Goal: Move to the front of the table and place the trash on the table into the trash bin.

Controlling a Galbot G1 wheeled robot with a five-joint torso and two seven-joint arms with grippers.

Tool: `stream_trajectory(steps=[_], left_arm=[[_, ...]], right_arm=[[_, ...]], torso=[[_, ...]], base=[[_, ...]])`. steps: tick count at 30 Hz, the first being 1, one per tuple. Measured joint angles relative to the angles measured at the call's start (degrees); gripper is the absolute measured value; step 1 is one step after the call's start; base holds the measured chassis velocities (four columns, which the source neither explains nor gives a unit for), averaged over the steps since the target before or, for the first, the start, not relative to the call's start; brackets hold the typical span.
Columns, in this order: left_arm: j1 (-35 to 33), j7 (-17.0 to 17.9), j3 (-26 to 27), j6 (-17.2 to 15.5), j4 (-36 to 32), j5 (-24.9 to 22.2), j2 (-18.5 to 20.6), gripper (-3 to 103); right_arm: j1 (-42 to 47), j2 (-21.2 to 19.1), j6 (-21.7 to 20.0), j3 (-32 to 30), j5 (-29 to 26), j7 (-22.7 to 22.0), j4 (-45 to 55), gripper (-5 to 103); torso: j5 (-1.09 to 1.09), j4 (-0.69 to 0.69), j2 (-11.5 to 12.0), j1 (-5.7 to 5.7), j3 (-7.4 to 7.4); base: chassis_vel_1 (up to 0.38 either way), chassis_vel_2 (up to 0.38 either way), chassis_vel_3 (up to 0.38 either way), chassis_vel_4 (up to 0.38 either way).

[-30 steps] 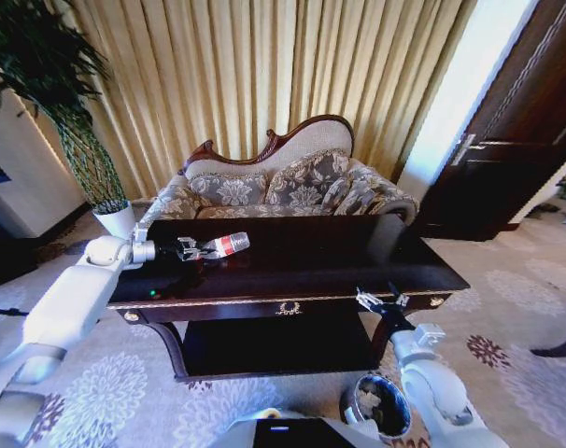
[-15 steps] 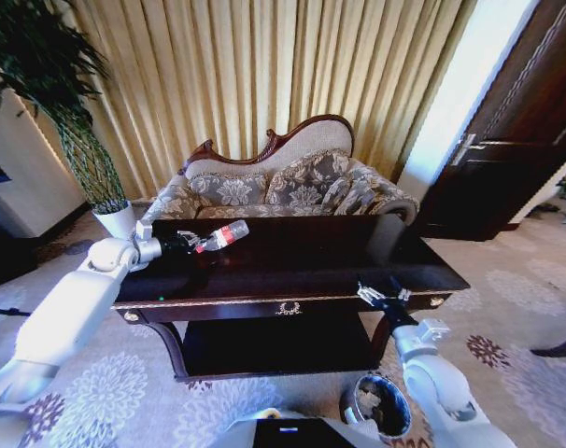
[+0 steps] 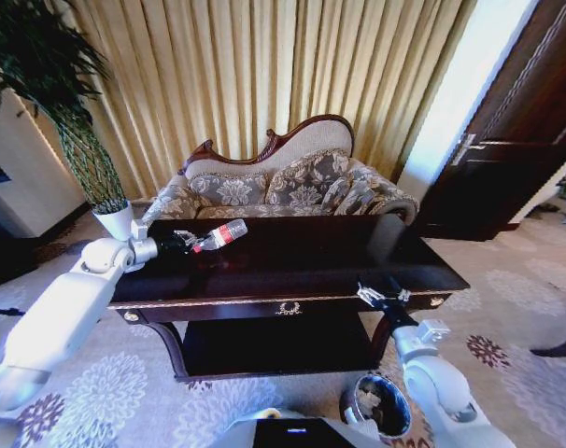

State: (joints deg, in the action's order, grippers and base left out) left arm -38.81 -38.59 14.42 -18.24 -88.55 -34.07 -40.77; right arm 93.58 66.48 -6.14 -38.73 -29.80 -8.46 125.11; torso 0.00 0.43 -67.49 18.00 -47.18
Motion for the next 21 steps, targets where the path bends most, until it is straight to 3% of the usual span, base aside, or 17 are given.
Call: stream_trajectory(steps=[4, 5, 7, 9, 10, 12, 14, 17, 19, 21], left_arm=[[-7.16, 16.42, 3.23, 2.36, -7.68, 4.18, -1.18, 1], [-7.16, 16.42, 3.23, 2.36, -7.68, 4.18, -1.18, 1], [-10.42, 25.61, 3.73, 6.92, -10.29, 8.29, -2.49, 1], [-12.59, 31.25, 4.20, 10.91, -12.24, 11.92, -3.86, 1], [-12.59, 31.25, 4.20, 10.91, -12.24, 11.92, -3.86, 1], [-14.88, 35.59, 4.53, 14.93, -14.79, 16.26, -5.16, 1], [-15.38, 36.31, 4.57, 15.97, -15.33, 17.38, -5.43, 1], [-18.07, 39.35, 4.19, 23.45, -17.25, 26.36, -6.89, 0], [-18.52, 39.81, 3.96, 24.50, -17.49, 28.10, -7.21, 0], [-20.23, 41.36, 2.82, 28.54, -18.36, 35.98, -8.23, 0]], right_arm=[[-0.80, -1.28, -0.29, 0.59, -1.90, -0.49, 0.62, 100], [-0.80, -1.28, -0.29, 0.59, -1.90, -0.49, 0.62, 100], [-1.06, -3.06, -0.39, 1.48, -2.91, -0.53, 0.96, 100], [-1.19, -4.92, -0.78, 2.56, -4.41, -0.10, 1.57, 100], [-1.19, -4.92, -0.78, 2.56, -4.41, -0.10, 1.57, 100], [-1.97, -6.88, -1.44, 3.60, -7.19, 0.64, 2.26, 100], [-2.28, -7.35, -1.71, 3.81, -8.06, 0.81, 2.51, 100], [-4.46, -9.00, -4.07, 4.67, -13.56, 1.90, 4.41, 100], [-4.99, -9.19, -4.52, 4.90, -14.77, 2.07, 4.79, 100], [-8.03, -10.09, -6.12, 5.85, -21.26, 2.50, 6.50, 100]], torso=[[-0.02, -0.01, 0.00, 0.00, 0.00], [-0.02, -0.01, 0.00, 0.00, 0.00], [0.00, -0.02, 0.00, 0.00, 0.00], [0.00, -0.01, 0.00, 0.00, 0.00], [0.00, -0.01, 0.00, 0.00, 0.00], [0.00, 0.00, 0.00, 0.00, 0.00], [0.00, -0.01, 0.00, 0.00, 0.00], [-0.02, 0.00, 0.00, 0.00, 0.00], [-0.02, 0.00, 0.00, 0.00, 0.00], [0.00, 0.00, 0.00, 0.00, 0.00]], base=[[0.000, 0.000, 0.000, 0.000], [0.000, 0.000, 0.000, 0.000], [0.000, 0.000, 0.000, 0.000], [0.000, 0.000, 0.000, 0.000], [0.000, 0.000, 0.000, 0.000], [0.000, 0.000, 0.000, 0.000], [0.000, 0.000, 0.000, 0.000], [0.000, 0.000, 0.000, 0.000], [0.000, 0.000, 0.000, 0.000], [0.000, 0.000, 0.000, 0.000]])
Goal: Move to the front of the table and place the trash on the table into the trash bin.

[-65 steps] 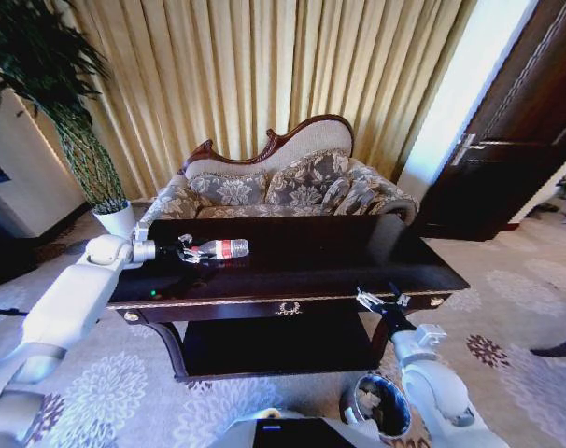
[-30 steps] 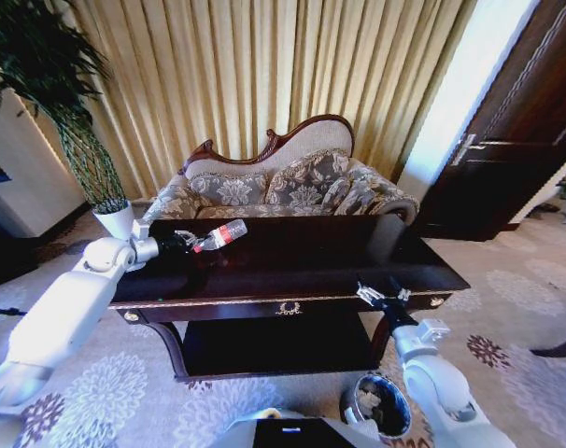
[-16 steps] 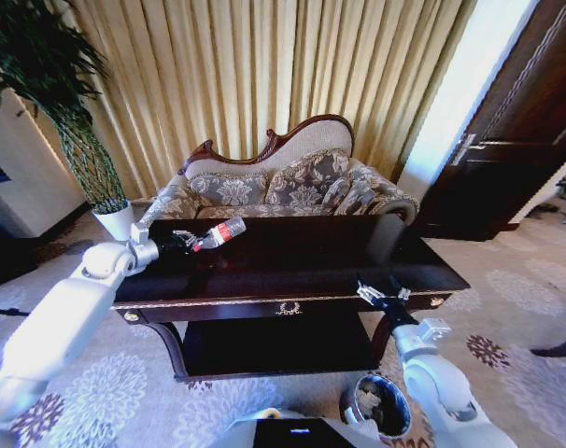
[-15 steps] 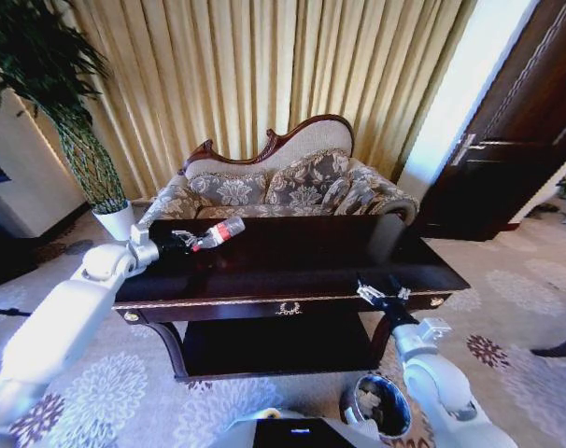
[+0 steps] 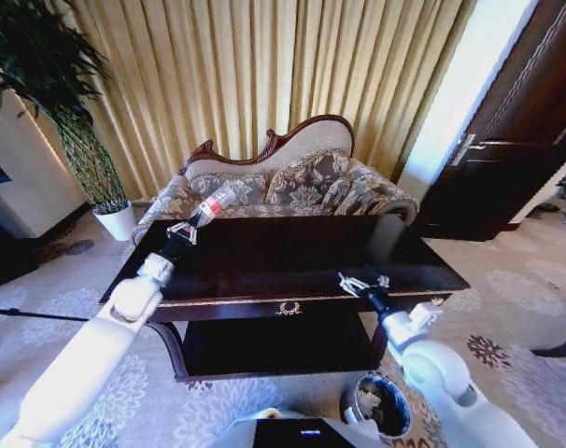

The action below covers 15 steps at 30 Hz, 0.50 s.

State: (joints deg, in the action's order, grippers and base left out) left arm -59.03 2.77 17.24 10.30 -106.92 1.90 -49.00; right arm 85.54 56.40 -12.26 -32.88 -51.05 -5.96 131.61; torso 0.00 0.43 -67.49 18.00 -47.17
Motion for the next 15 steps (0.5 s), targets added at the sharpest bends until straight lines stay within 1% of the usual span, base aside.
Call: stream_trajectory(steps=[1, 2, 4, 7, 8, 10, 12, 13, 15], left_arm=[[-0.34, 0.28, -0.37, 1.19, -0.23, 2.49, -0.18, 0], [-0.34, 0.28, -0.37, 1.19, -0.23, 2.49, -0.18, 0], [-0.82, 0.66, -1.56, 4.11, -0.86, 8.19, -0.25, 0], [-0.36, 2.12, -3.76, 6.28, -1.54, 13.79, -0.12, 0], [-0.36, 2.12, -3.76, 6.28, -1.54, 13.79, -0.12, 0], [1.33, 3.62, -5.42, 7.53, -1.57, 18.04, -0.27, 0], [1.81, 3.98, -5.79, 7.69, -1.58, 18.95, -0.32, 0], [3.22, 4.85, -6.58, 8.03, -1.48, 20.89, -0.51, 0], [5.10, 6.23, -7.52, 8.69, -0.95, 23.10, -0.64, 0]], right_arm=[[-1.10, -0.28, -0.55, 0.22, -2.16, 0.05, 0.50, 100], [-1.10, -0.28, -0.55, 0.22, -2.16, 0.05, 0.50, 100], [-4.04, -1.08, -2.08, 0.73, -8.10, 0.07, 1.63, 100], [-7.22, -1.97, -3.71, 1.80, -16.05, -0.07, 2.46, 100], [-7.22, -1.97, -3.71, 1.80, -16.05, -0.07, 2.46, 100], [-9.21, -2.16, -4.75, 3.05, -20.98, -0.49, 2.38, 100], [-9.63, -2.15, -4.95, 3.41, -21.95, -0.75, 2.26, 100], [-10.67, -1.91, -5.25, 4.34, -24.99, -1.42, 1.89, 100], [-11.75, -1.54, -5.36, 5.00, -27.74, -1.84, 1.52, 100]], torso=[[0.00, -0.01, 0.00, 0.00, 0.00], [0.00, -0.01, 0.00, 0.00, 0.00], [-0.01, -0.01, 0.00, 0.00, 0.00], [0.00, -0.01, 0.00, 0.00, 0.00], [0.00, -0.01, 0.00, 0.00, 0.00], [0.00, 0.00, 0.00, 0.00, 0.00], [0.00, 0.00, 0.00, 0.00, 0.00], [0.00, 0.01, 0.00, 0.00, 0.00], [0.00, 0.01, 0.00, 0.00, 0.00]], base=[[0.000, 0.000, 0.000, 0.000], [0.000, 0.000, 0.000, 0.000], [0.000, 0.000, 0.000, 0.000], [0.000, 0.000, 0.000, 0.000], [0.000, 0.000, 0.000, 0.000], [0.000, 0.000, 0.000, 0.000], [0.000, 0.000, 0.000, 0.000], [0.000, 0.000, 0.000, 0.000], [0.000, 0.000, 0.000, 0.000]])
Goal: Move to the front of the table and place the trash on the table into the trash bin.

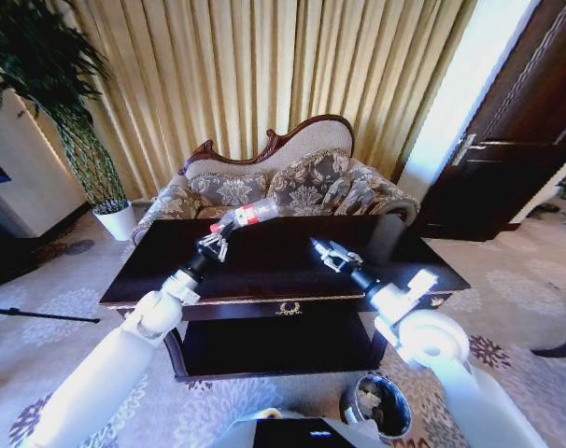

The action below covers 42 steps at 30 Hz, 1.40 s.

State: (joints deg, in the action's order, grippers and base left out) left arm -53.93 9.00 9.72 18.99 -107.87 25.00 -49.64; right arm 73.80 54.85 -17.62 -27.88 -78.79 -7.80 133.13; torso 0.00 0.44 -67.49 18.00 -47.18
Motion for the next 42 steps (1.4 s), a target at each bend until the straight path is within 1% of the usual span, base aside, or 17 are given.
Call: stream_trajectory(steps=[1, 4, 6, 7, 10, 11, 12, 15, 21, 28, 32, 42], left_arm=[[0.00, 0.00, 0.00, 0.00, 0.00, 0.00, 0.00, 0], [2.76, 1.96, -1.21, 1.39, 1.19, 3.79, -0.65, 0], [3.11, 2.30, -1.51, 1.44, 1.33, 4.15, -0.77, 0], [3.97, 3.29, -2.57, 1.43, 1.63, 4.63, -1.13, 0], [5.53, 5.16, -4.33, 0.63, 2.13, 5.06, -2.15, 0], [6.23, 6.01, -5.24, 0.18, 2.42, 5.20, -2.64, 0], [6.23, 6.01, -5.24, 0.18, 2.42, 5.20, -2.64, 0], [7.87, 7.08, -7.42, -0.67, 2.89, 5.32, -3.58, 0], [10.05, 7.37, -10.92, -1.78, 3.45, 5.37, -4.16, 0], [11.90, 7.37, -13.74, -1.93, 4.53, 5.48, -4.41, 0], [15.00, 7.32, -17.09, -2.01, 5.15, 5.64, -4.65, 0], [16.96, 7.04, -20.22, -2.22, 6.58, 5.64, -5.66, 0]], right_arm=[[0.00, 0.00, 0.00, 0.00, 0.00, 0.00, 0.00, 100], [-1.92, 0.65, 0.47, 1.37, -1.56, -0.11, -1.12, 100], [-2.24, 0.75, 0.77, 1.66, -1.57, -0.11, -1.34, 100], [-3.03, 1.03, 1.86, 2.46, -1.19, 0.03, -2.09, 100], [-4.39, 1.57, 4.46, 3.55, 2.07, 1.23, -4.08, 100], [-4.93, 1.87, 5.34, 3.75, 4.11, 1.83, -5.05, 100], [-4.93, 1.87, 5.34, 3.75, 4.11, 1.83, -5.05, 100], [-5.96, 2.39, 6.11, 3.59, 6.79, 2.88, -6.45, 100], [-7.49, 2.81, 6.28, 2.25, 7.35, 3.38, -6.65, 100], [-8.97, 2.24, 6.28, 2.32, 7.66, 3.46, -7.41, 100], [-11.48, 2.10, 6.20, 2.97, 8.54, 3.46, -9.59, 100], [-13.99, 2.20, 6.09, 2.71, 8.40, 3.46, -10.66, 100]], torso=[[0.00, 0.00, 0.00, 0.00, 0.00], [0.00, 0.00, 0.00, 0.01, 0.00], [0.00, -0.01, 0.00, 0.01, 0.00], [0.00, -0.01, 0.00, 0.01, 0.00], [0.00, -0.01, 0.00, 0.01, 0.00], [0.00, -0.01, 0.00, 0.01, 0.00], [0.00, -0.01, 0.00, 0.01, 0.00], [0.00, -0.01, 0.00, 0.01, -0.01], [-0.01, -0.01, 0.00, 0.01, 0.00], [0.00, -0.01, 0.00, 0.01, 0.00], [0.00, 0.00, 0.00, 0.00, 0.00], [0.00, -0.01, 0.00, 0.00, 0.00]], base=[[0.000, 0.000, 0.000, 0.000], [0.000, 0.000, 0.000, 0.000], [0.000, 0.000, 0.000, 0.000], [0.000, 0.000, 0.000, 0.000], [0.000, 0.000, 0.000, 0.000], [0.000, 0.000, 0.000, 0.000], [0.000, 0.000, 0.000, 0.000], [0.000, 0.000, 0.000, 0.000], [0.000, 0.000, 0.000, 0.000], [0.000, 0.000, 0.000, 0.000], [0.000, 0.000, 0.000, 0.000], [0.000, 0.000, 0.000, 0.000]])
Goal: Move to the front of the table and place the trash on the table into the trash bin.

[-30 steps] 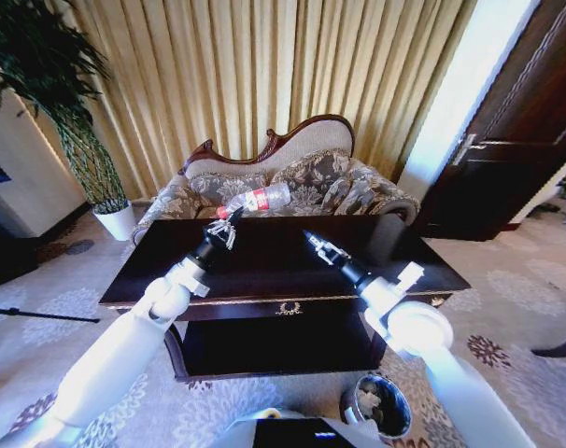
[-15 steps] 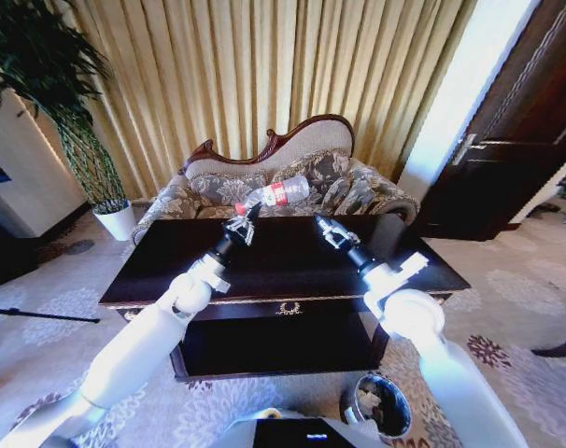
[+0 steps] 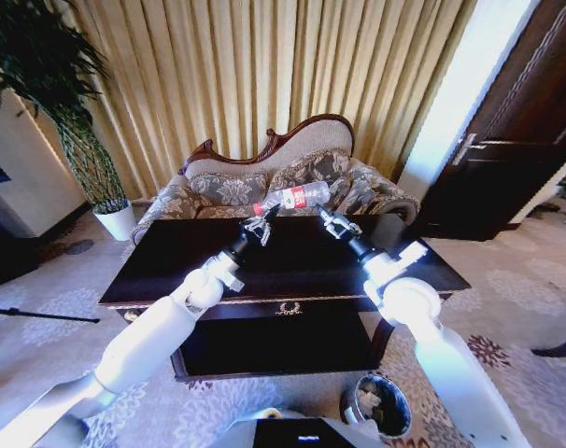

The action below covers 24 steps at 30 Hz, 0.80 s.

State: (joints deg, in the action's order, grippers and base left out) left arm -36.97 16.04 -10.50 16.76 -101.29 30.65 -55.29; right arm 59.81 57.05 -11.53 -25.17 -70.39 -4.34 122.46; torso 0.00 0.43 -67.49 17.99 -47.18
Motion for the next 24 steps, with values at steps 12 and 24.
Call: stream_trajectory(steps=[12, 24], left_arm=[[3.83, -0.28, -4.33, 0.03, 2.18, 0.23, -1.77, 0], [6.07, -0.69, -6.84, 0.02, 2.15, 0.08, -2.33, 0]], right_arm=[[-1.15, -0.28, -0.12, -0.45, -0.16, 0.00, -0.90, 100], [-0.72, -0.38, -0.22, -0.71, -0.05, 0.73, -0.76, 101]], torso=[[0.00, 0.00, 0.00, 0.00, 0.00], [0.00, 0.00, 0.00, 0.00, 0.00]], base=[[0.000, 0.000, 0.000, 0.000], [0.000, 0.000, 0.000, 0.000]])
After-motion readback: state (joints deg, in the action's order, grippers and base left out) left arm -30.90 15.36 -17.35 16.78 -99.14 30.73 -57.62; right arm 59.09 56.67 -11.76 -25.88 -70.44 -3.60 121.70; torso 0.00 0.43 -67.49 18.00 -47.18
